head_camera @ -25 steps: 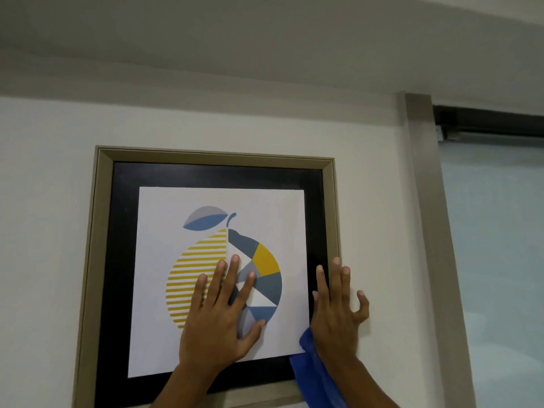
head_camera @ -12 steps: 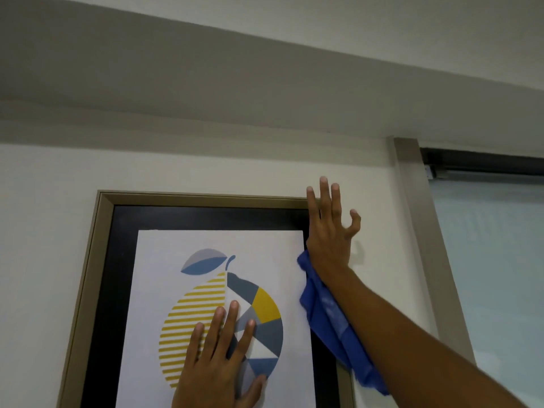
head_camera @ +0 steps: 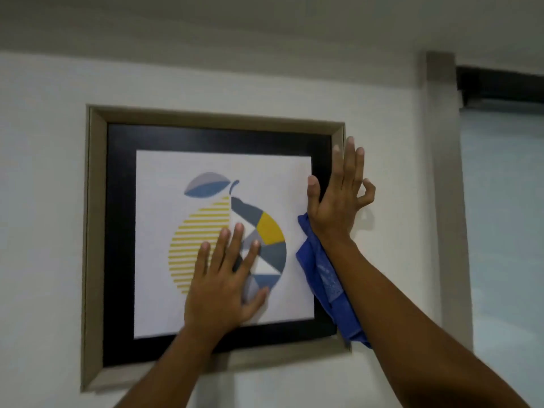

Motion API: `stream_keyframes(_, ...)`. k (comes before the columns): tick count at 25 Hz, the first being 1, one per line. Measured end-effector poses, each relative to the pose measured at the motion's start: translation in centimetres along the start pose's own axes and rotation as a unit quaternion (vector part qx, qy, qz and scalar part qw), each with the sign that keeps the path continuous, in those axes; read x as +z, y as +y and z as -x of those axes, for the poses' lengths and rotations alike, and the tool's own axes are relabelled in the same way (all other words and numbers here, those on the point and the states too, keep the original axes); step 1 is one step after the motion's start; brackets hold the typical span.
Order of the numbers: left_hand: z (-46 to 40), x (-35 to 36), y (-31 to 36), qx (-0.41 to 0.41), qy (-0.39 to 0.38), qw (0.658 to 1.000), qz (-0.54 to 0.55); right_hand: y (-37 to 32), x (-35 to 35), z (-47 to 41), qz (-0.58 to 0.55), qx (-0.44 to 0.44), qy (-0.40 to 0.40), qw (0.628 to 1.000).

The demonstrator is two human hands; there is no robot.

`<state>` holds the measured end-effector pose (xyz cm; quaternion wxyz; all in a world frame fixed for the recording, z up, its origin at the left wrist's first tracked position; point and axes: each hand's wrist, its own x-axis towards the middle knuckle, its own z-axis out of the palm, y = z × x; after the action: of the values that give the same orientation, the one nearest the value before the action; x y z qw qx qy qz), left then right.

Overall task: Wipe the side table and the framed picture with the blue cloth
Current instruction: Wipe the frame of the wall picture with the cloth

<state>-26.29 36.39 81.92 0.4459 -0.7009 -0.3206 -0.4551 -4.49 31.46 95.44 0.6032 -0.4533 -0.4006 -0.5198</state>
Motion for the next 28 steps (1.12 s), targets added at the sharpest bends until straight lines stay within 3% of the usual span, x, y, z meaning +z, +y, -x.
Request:
stream_keyframes(5, -0.1, 0.1, 0.3, 0.01, -0.018, 1.0, -0.019, 1.0, -2.6, 8.6, 0.006, -0.064, -0.06, 0.996)
stream_keyframes(8, 1.1, 0.7, 4.0, 0.064, -0.034, 0.995, 0.061, 1.5, -3.6, 12.6, 0.002, -0.078, -0.066, 0.995)
stream_keyframes(12, 4.1, 1.9, 11.0, 0.033, -0.058, 0.99, 0.121, 2.1, -4.6, 16.3, -0.028, -0.04, -0.038, 0.998)
stream_keyframes(15, 4.6, 2.0, 11.2, 0.043, -0.047, 0.992, 0.111, 2.0, -5.1, 16.1, -0.075, -0.016, -0.049, 0.996)
stream_keyframes(18, 4.7, 0.8, 11.8, 0.044, -0.062, 0.994, 0.074, 2.0, -6.9, 16.3, -0.137, 0.092, -0.078, 0.983)
stream_keyframes(21, 5.2, -0.6, 14.4, 0.003, -0.081, 0.989, 0.123, 4.2, -11.0, 21.0, -0.139, 0.153, -0.162, 0.965)
stream_keyframes(25, 7.6, -1.8, 20.1, 0.045, -0.087, 0.972, 0.211, 8.4, -19.8, 30.2, -0.106, 0.103, -0.327, 0.933)
stream_keyframes(28, 13.0, -2.1, 27.4, 0.048, -0.139, 0.93, 0.337, 11.9, -27.2, 35.9, -0.083, 0.16, -0.4, 0.898)
